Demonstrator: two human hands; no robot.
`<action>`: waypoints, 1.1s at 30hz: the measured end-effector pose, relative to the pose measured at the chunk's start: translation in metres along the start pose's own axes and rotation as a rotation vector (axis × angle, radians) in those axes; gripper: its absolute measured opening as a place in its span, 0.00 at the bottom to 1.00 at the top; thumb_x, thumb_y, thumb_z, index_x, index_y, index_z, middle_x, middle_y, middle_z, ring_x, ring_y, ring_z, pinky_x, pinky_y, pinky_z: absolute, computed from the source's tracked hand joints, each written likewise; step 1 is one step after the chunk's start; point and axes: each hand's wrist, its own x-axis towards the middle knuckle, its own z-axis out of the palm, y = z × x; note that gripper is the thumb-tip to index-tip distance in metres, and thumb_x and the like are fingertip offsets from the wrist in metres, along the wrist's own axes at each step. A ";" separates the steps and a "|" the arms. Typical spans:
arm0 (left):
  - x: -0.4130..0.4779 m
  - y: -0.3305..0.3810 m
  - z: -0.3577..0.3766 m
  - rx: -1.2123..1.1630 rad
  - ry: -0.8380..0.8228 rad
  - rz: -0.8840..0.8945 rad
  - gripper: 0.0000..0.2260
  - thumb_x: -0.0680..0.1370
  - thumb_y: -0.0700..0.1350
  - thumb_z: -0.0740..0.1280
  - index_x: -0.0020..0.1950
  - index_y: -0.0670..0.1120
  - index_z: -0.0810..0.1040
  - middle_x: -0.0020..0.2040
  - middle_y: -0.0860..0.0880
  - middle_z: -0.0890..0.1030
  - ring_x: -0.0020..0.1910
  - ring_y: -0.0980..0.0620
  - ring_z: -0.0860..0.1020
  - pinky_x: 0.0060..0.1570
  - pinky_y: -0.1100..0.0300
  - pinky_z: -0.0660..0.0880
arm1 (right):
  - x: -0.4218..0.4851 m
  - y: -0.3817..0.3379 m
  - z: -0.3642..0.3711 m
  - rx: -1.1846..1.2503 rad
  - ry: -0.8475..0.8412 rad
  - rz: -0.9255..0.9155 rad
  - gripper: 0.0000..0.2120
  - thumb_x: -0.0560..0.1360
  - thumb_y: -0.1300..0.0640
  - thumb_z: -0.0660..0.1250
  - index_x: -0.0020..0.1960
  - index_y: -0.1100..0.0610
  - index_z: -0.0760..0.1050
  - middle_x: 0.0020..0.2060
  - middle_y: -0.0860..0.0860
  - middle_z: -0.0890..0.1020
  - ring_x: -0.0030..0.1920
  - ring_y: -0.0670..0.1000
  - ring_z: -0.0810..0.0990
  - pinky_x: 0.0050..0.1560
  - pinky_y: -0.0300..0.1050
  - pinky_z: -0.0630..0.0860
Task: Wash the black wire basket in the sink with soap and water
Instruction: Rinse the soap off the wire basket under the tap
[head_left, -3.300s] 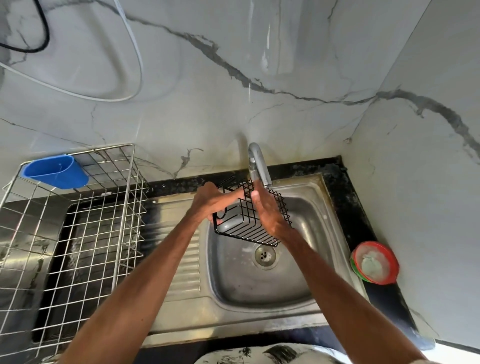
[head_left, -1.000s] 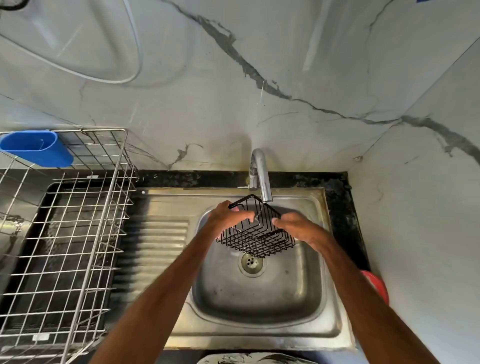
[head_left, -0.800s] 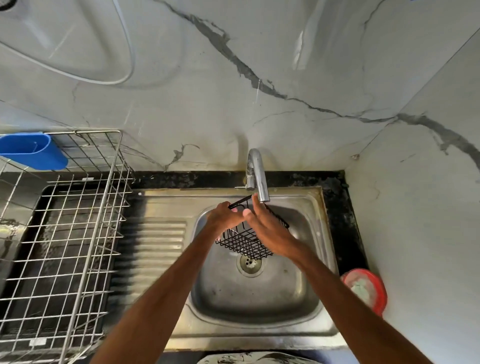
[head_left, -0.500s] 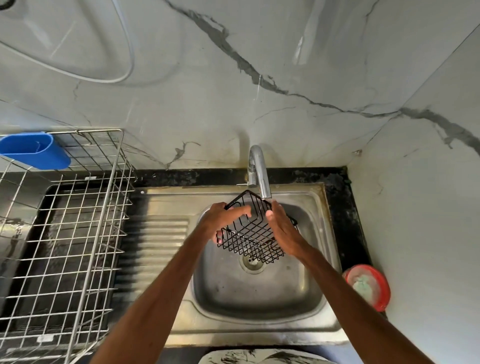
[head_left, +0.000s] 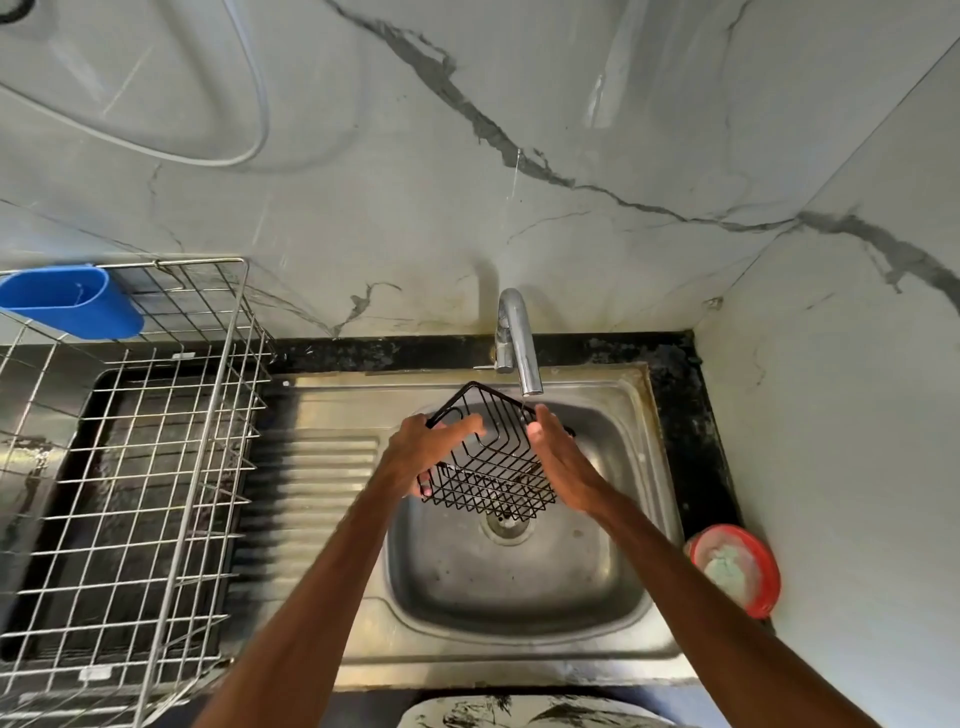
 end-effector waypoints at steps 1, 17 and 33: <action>0.001 -0.002 -0.002 0.004 0.008 -0.004 0.26 0.68 0.63 0.77 0.57 0.48 0.77 0.55 0.46 0.76 0.49 0.44 0.78 0.47 0.46 0.81 | 0.003 0.005 -0.003 0.018 -0.003 0.052 0.53 0.67 0.17 0.36 0.82 0.47 0.41 0.82 0.46 0.43 0.81 0.48 0.43 0.80 0.62 0.46; -0.007 -0.021 -0.024 -0.141 0.083 -0.062 0.25 0.70 0.59 0.79 0.57 0.46 0.76 0.45 0.45 0.78 0.45 0.44 0.81 0.42 0.47 0.83 | 0.031 -0.013 -0.019 -0.137 0.045 0.116 0.48 0.73 0.22 0.35 0.82 0.52 0.50 0.81 0.54 0.56 0.80 0.58 0.54 0.78 0.67 0.51; 0.012 -0.012 -0.011 -0.157 0.049 -0.130 0.45 0.70 0.75 0.69 0.68 0.37 0.76 0.61 0.34 0.81 0.47 0.37 0.84 0.38 0.49 0.85 | 0.002 -0.084 0.030 -0.293 0.003 -0.310 0.37 0.82 0.34 0.40 0.82 0.54 0.38 0.82 0.51 0.40 0.81 0.49 0.37 0.78 0.56 0.33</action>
